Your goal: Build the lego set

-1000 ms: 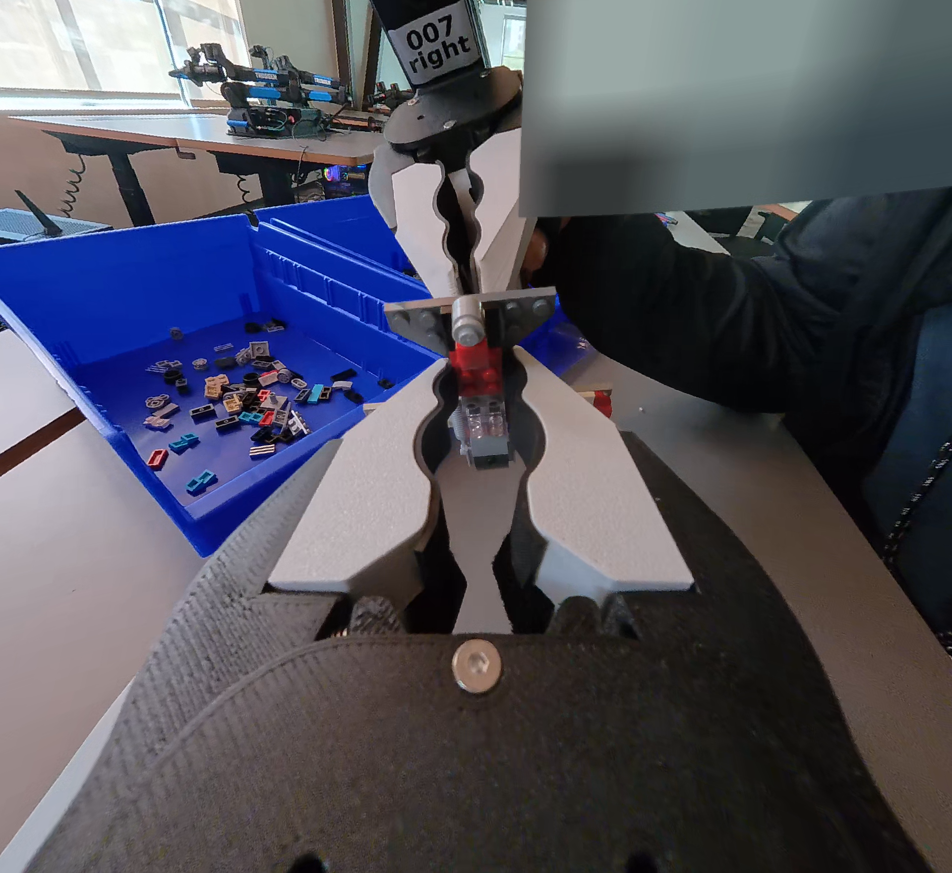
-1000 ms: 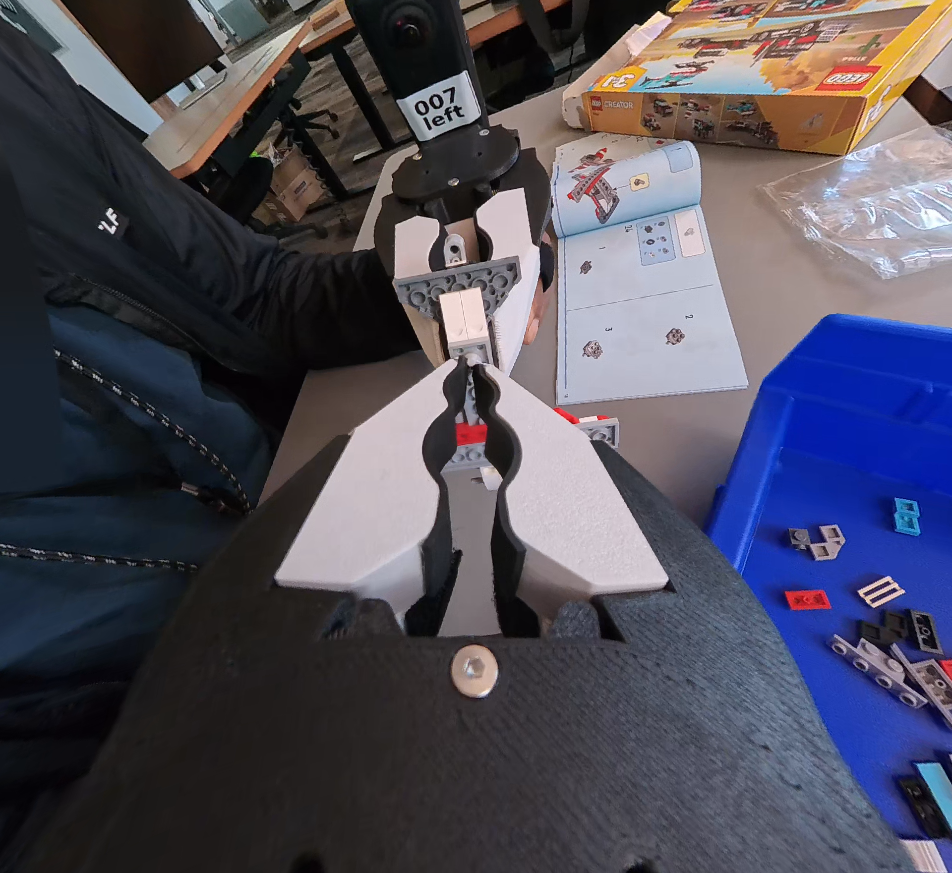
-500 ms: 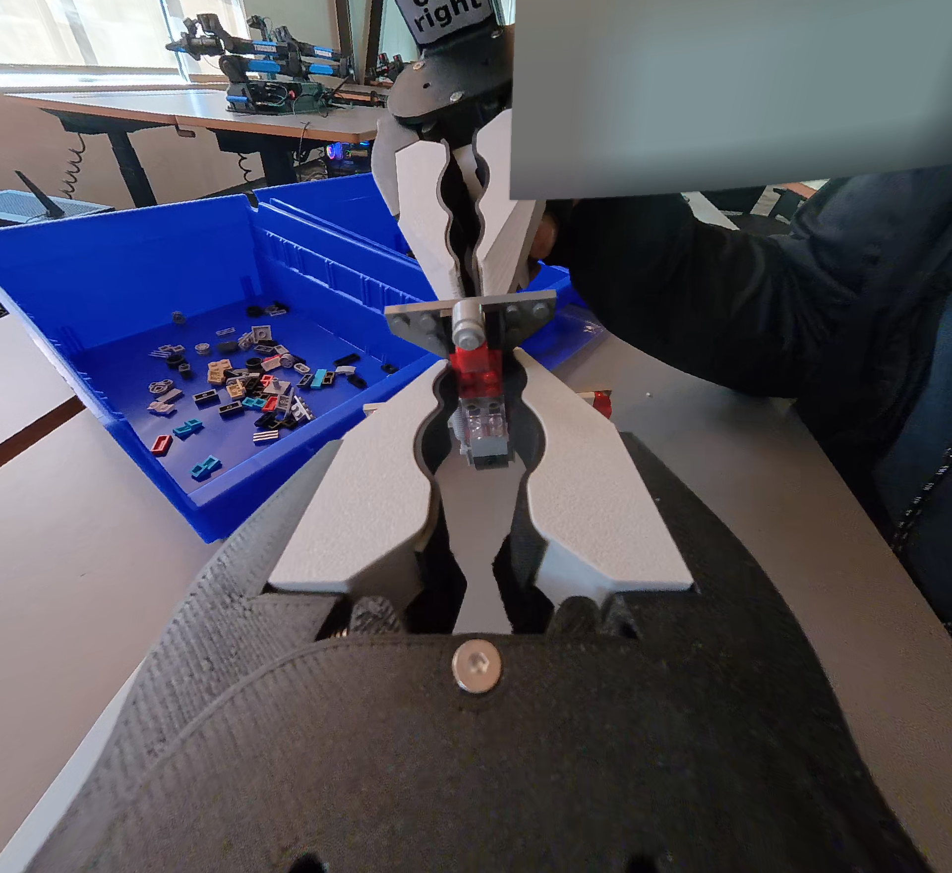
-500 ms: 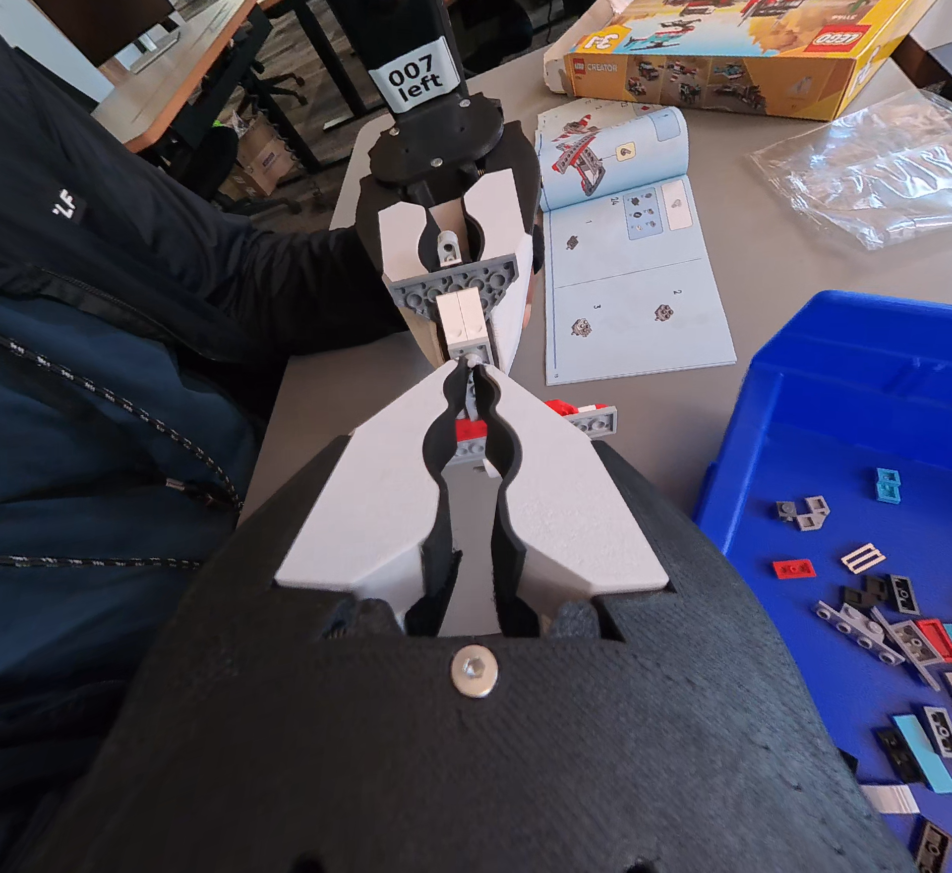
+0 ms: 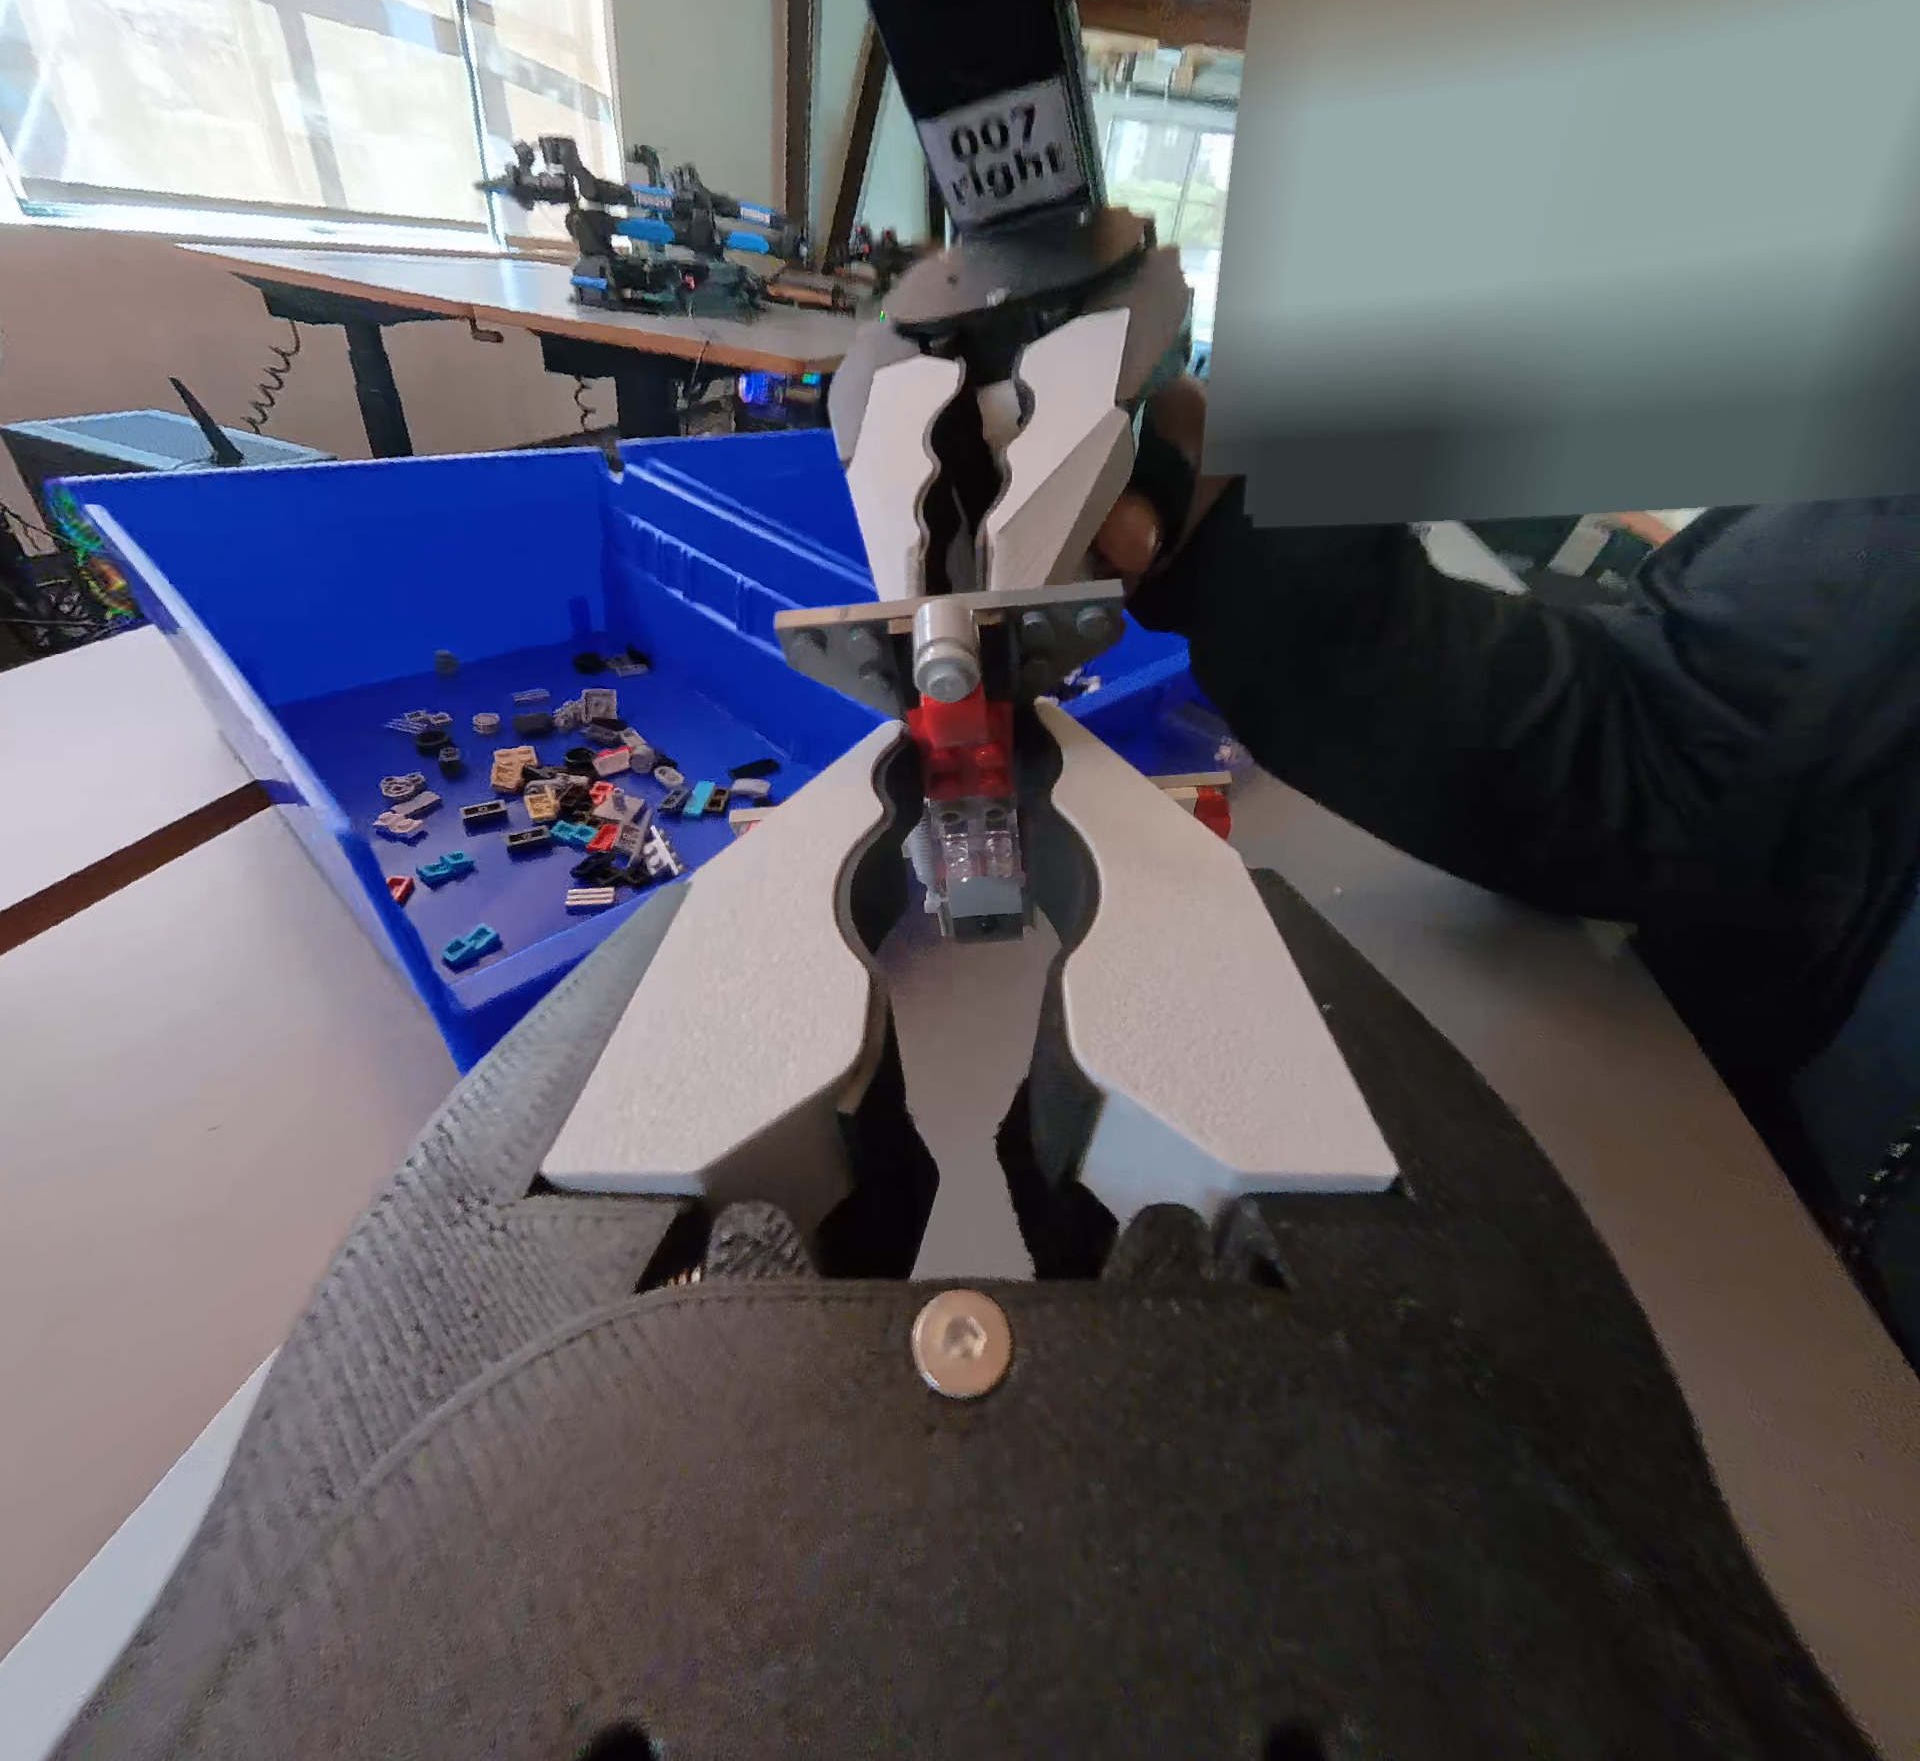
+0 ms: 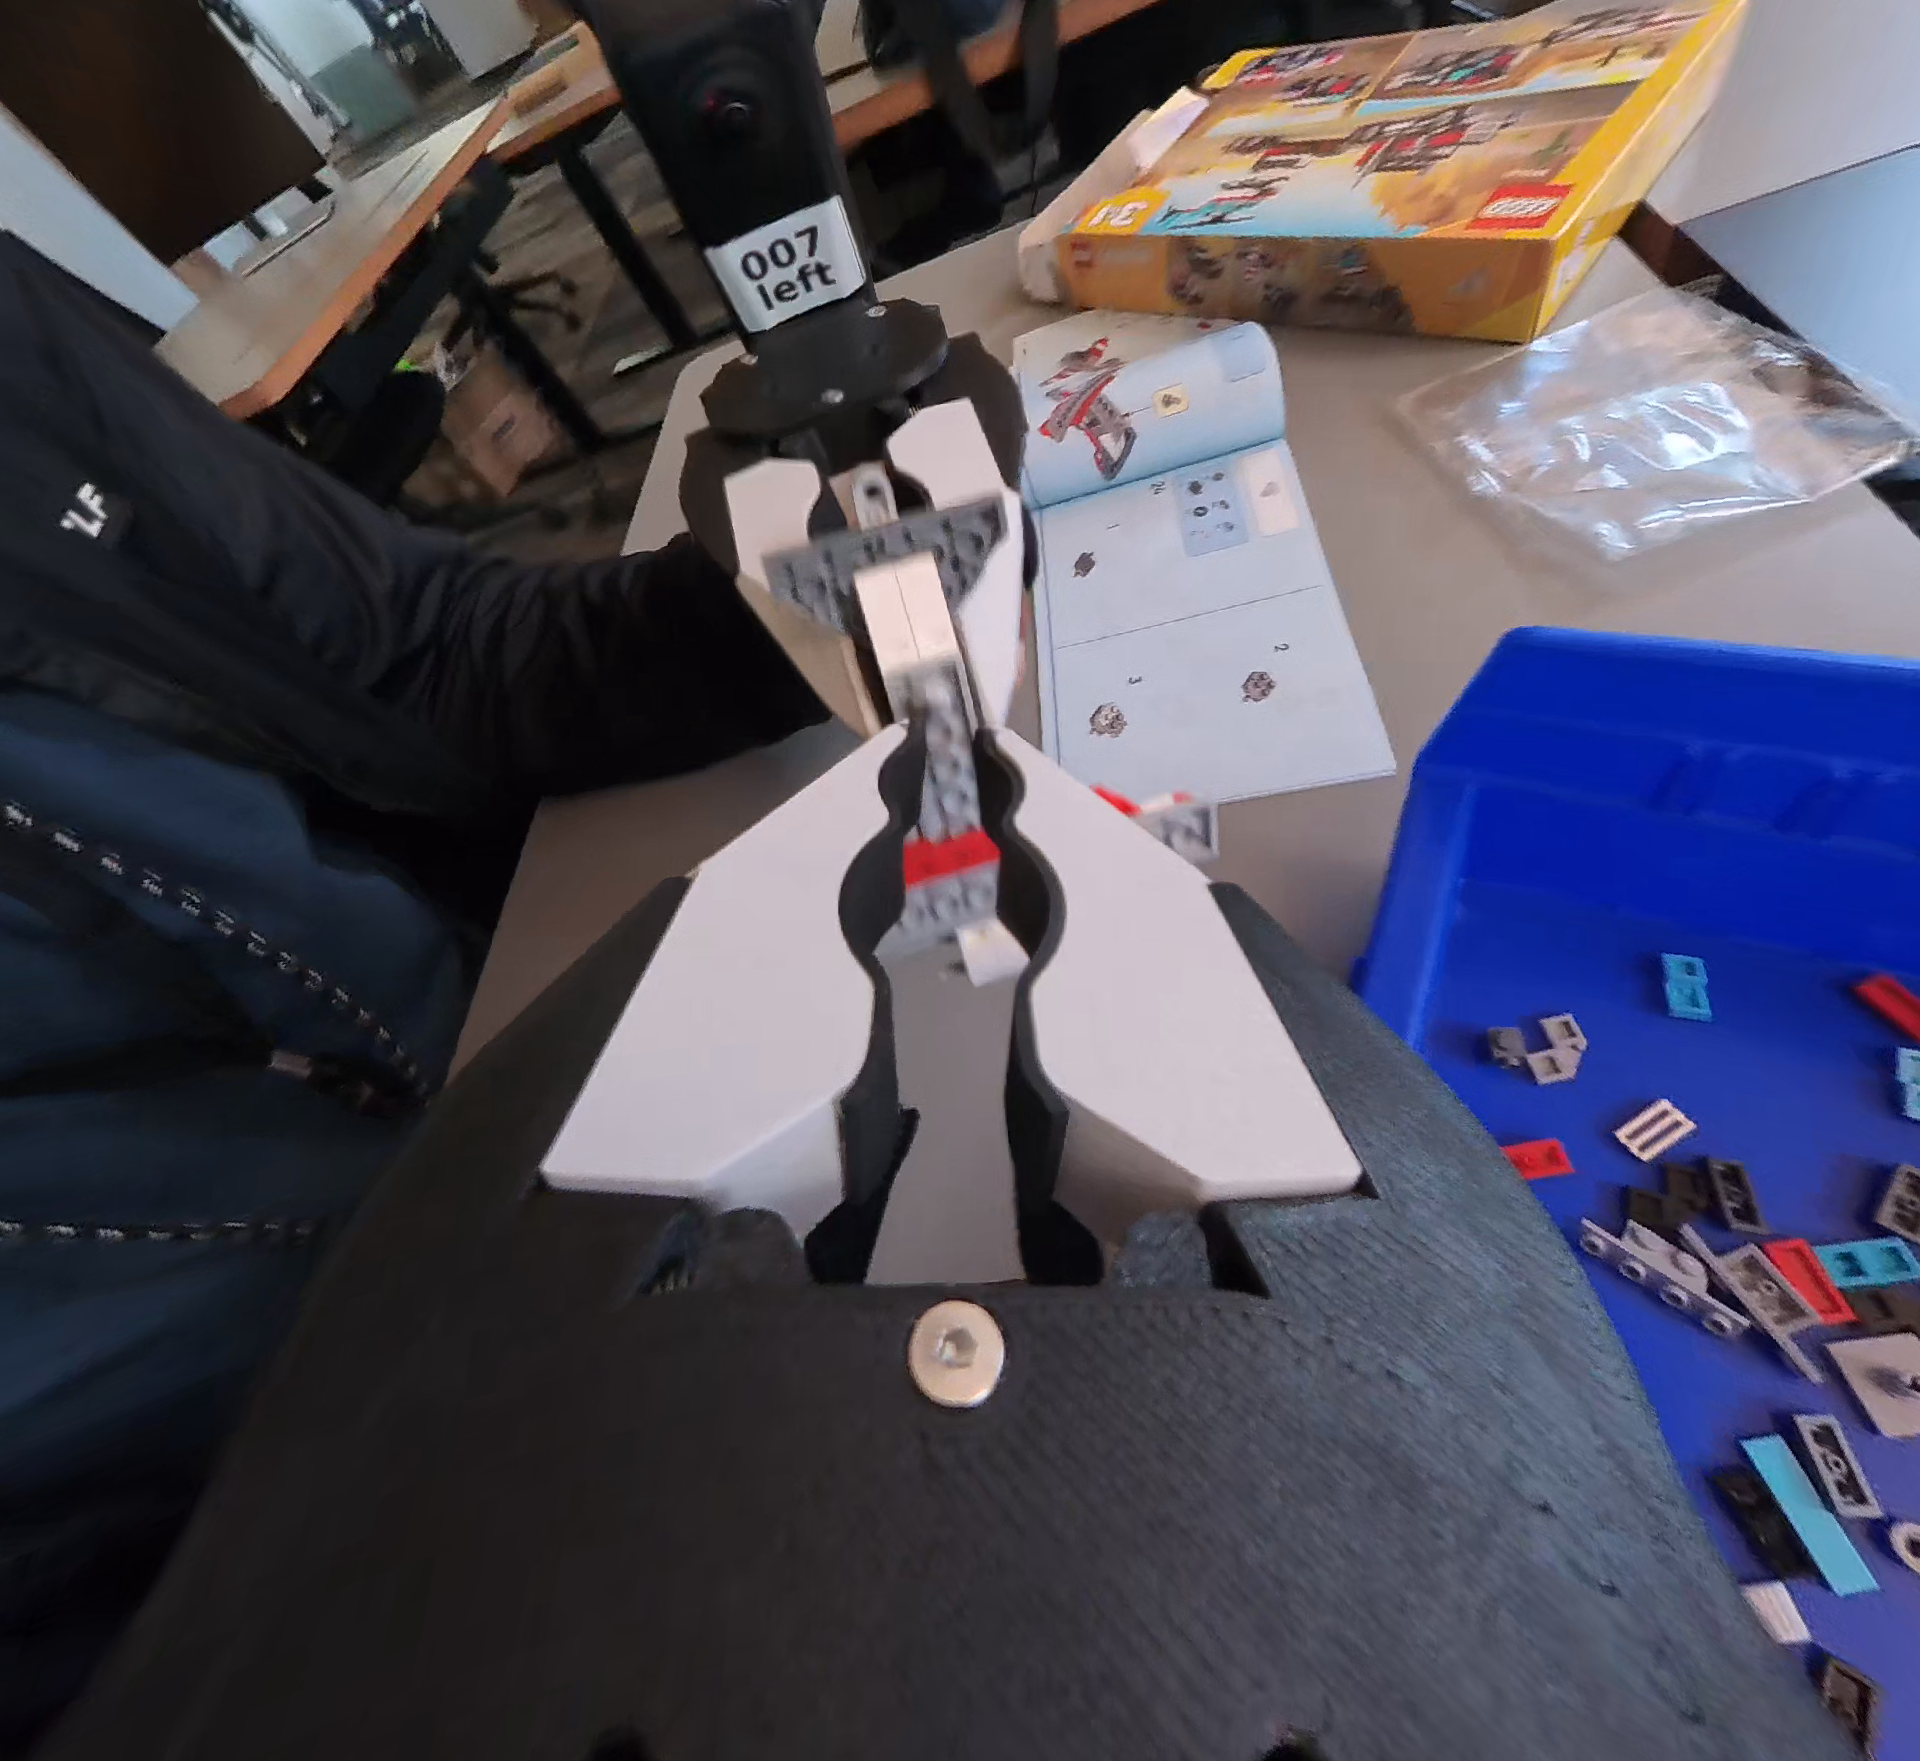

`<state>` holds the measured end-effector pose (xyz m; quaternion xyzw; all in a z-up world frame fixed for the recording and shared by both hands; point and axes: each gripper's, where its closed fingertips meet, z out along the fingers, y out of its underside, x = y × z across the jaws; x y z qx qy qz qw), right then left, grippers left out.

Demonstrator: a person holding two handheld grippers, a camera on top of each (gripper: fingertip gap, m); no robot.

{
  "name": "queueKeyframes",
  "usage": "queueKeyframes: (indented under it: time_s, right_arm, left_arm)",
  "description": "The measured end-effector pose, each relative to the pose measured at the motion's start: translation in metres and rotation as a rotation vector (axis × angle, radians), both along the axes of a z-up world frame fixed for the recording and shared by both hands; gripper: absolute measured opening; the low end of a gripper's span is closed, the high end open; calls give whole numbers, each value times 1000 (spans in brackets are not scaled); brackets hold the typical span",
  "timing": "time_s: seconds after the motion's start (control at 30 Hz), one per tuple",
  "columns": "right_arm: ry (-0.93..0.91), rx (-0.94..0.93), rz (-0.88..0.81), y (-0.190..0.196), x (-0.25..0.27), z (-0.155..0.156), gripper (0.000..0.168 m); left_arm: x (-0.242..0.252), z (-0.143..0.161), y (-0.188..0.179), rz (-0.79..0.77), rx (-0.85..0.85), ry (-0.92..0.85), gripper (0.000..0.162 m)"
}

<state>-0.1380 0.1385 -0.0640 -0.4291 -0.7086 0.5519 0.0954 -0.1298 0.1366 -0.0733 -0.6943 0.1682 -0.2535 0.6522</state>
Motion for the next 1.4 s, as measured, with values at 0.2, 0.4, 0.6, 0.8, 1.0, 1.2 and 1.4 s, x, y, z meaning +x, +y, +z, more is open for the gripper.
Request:
queueKeyframes:
  time_s: [0.2,0.4,0.6,0.8,1.0,1.2,1.4]
  right_arm:
    - [48,-40,-17,2,-4,10,10]
    - [69,-54,-6,-8,-10,12,8]
    - [86,-57,9,-12,-10,14,5]
    - [98,-47,11,-13,-10,14,3]
    - [103,-24,28,-14,-7,13,3]
    - [111,4,47,-16,-3,12,3]
    - [111,20,49,-16,-2,11,3]
  left_arm:
    - [-10,15,-6,-26,46,-144,16]
    - [-7,12,-5,-43,30,-157,16]
    - [-5,11,-4,-52,23,-158,17]
    - [-4,11,-5,-61,18,-168,16]
    - [-1,10,-6,-80,9,-165,16]
    - [3,10,-8,-113,2,-174,16]
    - [3,9,-8,-120,-7,-179,16]
